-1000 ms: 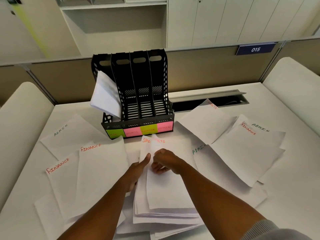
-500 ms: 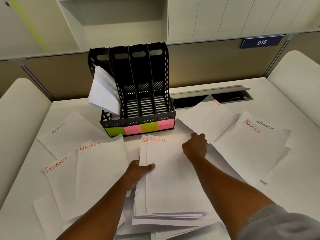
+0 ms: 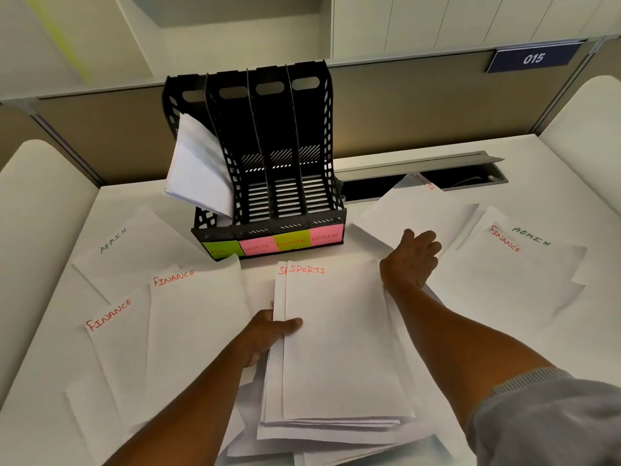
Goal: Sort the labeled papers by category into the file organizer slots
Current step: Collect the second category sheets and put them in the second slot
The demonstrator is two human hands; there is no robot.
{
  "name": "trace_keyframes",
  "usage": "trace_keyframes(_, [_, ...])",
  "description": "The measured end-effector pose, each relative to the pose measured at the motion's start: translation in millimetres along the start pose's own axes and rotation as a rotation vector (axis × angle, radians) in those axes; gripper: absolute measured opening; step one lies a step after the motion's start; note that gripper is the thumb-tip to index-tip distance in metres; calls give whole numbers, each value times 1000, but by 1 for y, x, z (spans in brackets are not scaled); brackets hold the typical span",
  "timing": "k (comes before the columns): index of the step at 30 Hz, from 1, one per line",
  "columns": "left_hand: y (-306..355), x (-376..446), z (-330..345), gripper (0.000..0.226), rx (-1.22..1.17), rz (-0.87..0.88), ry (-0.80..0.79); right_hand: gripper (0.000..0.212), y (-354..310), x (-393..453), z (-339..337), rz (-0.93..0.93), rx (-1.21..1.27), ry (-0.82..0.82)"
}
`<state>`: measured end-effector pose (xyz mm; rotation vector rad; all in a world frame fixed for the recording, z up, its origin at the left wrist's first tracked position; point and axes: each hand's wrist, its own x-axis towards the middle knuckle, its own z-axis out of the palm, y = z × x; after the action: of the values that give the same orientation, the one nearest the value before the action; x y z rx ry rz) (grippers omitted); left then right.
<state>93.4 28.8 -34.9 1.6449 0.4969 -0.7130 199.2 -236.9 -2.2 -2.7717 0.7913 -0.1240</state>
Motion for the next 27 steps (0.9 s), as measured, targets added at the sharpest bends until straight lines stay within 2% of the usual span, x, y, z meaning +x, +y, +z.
trace_keyframes(4, [-1, 3, 0, 48, -10, -1, 0, 26, 1, 10, 1, -4, -153, -70])
trace_keyframes(9, [0, 4, 3, 48, -34, 1, 8, 22, 4, 13, 4, -34, -227, -101])
trace_keyframes(16, [0, 4, 5, 40, -103, -9, 37, 18, -1, -2, 12, -281, 171, -9])
trace_keyframes(24, [-1, -8, 6, 35, -41, 11, 181, 26, 15, -51, 20, -606, 457, -93])
trace_keyframes(27, [-2, -15, 6, 35, -37, 12, 208, 39, 23, -73, 13, -655, 531, -156])
